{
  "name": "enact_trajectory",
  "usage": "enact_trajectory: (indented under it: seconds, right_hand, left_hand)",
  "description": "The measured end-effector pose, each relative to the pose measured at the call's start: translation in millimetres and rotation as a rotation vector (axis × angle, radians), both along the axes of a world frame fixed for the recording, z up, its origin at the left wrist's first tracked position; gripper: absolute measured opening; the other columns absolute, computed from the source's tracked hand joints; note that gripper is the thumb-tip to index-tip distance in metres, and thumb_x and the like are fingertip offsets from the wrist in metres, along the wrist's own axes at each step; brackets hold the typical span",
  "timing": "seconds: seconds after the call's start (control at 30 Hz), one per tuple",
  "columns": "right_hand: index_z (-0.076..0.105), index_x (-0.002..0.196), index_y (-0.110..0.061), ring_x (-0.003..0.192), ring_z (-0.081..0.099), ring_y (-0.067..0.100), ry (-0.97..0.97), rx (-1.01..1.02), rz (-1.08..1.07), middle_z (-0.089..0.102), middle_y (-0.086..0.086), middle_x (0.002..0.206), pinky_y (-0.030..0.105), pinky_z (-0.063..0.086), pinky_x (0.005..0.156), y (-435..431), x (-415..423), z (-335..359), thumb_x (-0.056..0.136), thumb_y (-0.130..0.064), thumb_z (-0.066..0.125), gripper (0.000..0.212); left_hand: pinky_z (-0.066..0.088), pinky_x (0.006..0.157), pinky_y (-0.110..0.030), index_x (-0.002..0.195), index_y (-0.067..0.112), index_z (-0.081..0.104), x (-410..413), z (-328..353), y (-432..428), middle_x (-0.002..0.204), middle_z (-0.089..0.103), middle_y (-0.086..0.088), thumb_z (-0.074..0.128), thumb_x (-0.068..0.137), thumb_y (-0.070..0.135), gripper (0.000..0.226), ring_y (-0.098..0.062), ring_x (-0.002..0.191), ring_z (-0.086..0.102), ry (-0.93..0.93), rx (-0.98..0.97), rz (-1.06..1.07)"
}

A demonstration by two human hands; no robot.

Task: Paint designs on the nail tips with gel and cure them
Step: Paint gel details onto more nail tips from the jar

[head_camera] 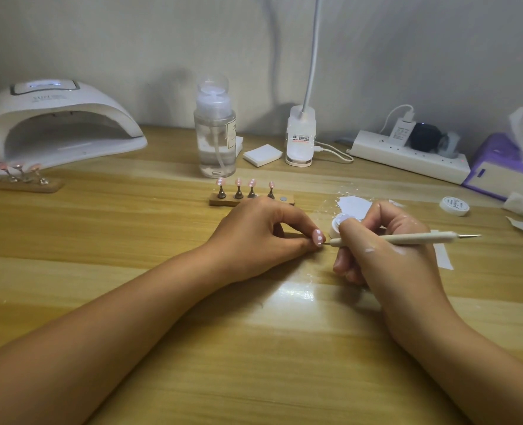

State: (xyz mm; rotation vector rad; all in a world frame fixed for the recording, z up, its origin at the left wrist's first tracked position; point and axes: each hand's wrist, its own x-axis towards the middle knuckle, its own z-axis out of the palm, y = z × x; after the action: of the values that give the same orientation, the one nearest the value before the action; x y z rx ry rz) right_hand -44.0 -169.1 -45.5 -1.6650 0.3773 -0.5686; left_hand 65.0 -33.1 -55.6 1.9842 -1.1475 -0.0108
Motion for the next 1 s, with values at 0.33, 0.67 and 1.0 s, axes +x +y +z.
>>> enact_trajectory:
  seconds: [0.33, 0.67, 1.0]
  right_hand:
    - [0.047, 0.057, -0.02, 0.036, 0.048, 0.012, -0.052, 0.081, -0.022, 0.062, 0.013, 0.048, 0.018, 0.039, 0.038, -0.6, -0.6, 1.2, 0.083, -0.005, 0.061, 0.033]
    - [0.046, 0.056, -0.02, 0.035, 0.047, 0.012, -0.073, 0.096, -0.03, 0.061, 0.012, 0.048, 0.016, 0.038, 0.039, 1.3, -1.1, 3.0, 0.083, -0.004, 0.06, 0.035]
    - [0.049, 0.083, -0.02, 0.039, 0.043, 0.006, -0.3, 0.097, -0.139, 0.053, -0.003, 0.045, 0.016, 0.036, 0.039, -6.2, -4.9, 19.1, 0.092, -0.032, 0.068, 0.024]
  left_hand:
    - [0.026, 0.047, -0.011, 0.089, 0.027, 0.078, -0.6, 0.9, 0.2, 0.05, 0.053, 0.034, 0.077, 0.083, 0.028, 0.006, 0.001, 0.044, 0.045, 0.003, 0.006, -0.002]
    - [0.028, 0.05, -0.011, 0.085, 0.03, 0.078, 0.3, -1.7, 1.2, 0.056, 0.058, 0.03, 0.078, 0.081, 0.03, 0.004, 0.0, 0.044, 0.046, 0.006, -0.019, -0.003]
    - [0.029, 0.051, -0.01, 0.087, 0.032, 0.078, 3.1, -4.4, 0.2, 0.063, 0.063, 0.029, 0.076, 0.082, 0.035, 0.006, 0.0, 0.047, 0.045, 0.052, -0.033, -0.021]
